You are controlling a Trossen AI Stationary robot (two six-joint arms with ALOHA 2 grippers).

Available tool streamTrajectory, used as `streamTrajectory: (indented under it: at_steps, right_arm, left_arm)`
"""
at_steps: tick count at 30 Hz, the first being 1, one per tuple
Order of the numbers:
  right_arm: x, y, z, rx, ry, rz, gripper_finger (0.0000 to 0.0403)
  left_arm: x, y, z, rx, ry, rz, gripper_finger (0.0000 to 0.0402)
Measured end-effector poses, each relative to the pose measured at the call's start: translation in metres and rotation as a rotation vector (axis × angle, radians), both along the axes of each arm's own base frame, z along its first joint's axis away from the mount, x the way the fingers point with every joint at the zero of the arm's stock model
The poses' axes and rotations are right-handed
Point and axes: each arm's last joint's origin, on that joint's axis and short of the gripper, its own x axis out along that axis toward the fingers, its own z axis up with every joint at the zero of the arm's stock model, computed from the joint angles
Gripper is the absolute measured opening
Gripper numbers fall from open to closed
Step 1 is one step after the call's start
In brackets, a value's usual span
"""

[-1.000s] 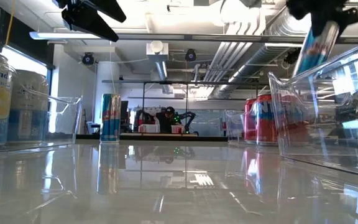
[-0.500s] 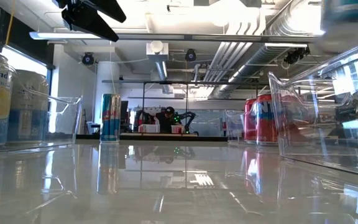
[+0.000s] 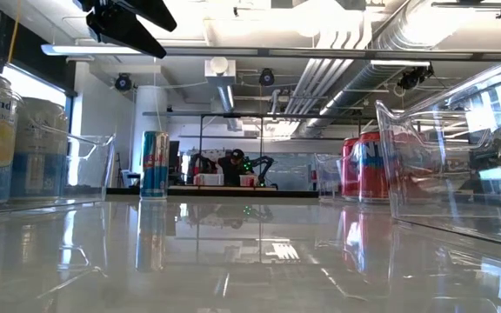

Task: Sort soda cans
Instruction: Put the top right blue soda can into the bottom right transparent bin

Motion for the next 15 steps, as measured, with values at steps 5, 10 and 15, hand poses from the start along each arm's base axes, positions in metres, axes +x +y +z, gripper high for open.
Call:
streamTrajectory:
  at_steps: [5, 10, 15]
  right_arm:
    - [-0.001, 0.011, -0.017, -0.039, 0.061, 0.021, 0.0228]
    - [0.000, 0.014, -0.022, -0.039, 0.066, 0.026, 0.0232]
    - [0.001, 0.015, -0.022, -0.028, 0.062, 0.008, 0.0290]
  left_arm:
    - [0.000, 0.000, 0.000, 0.001, 0.000, 0.001, 0.0345]
    - [0.000, 0.000, 0.000, 0.001, 0.000, 0.001, 0.0345]
    - [0.000, 0.000, 0.000, 0.001, -0.001, 0.001, 0.0345]
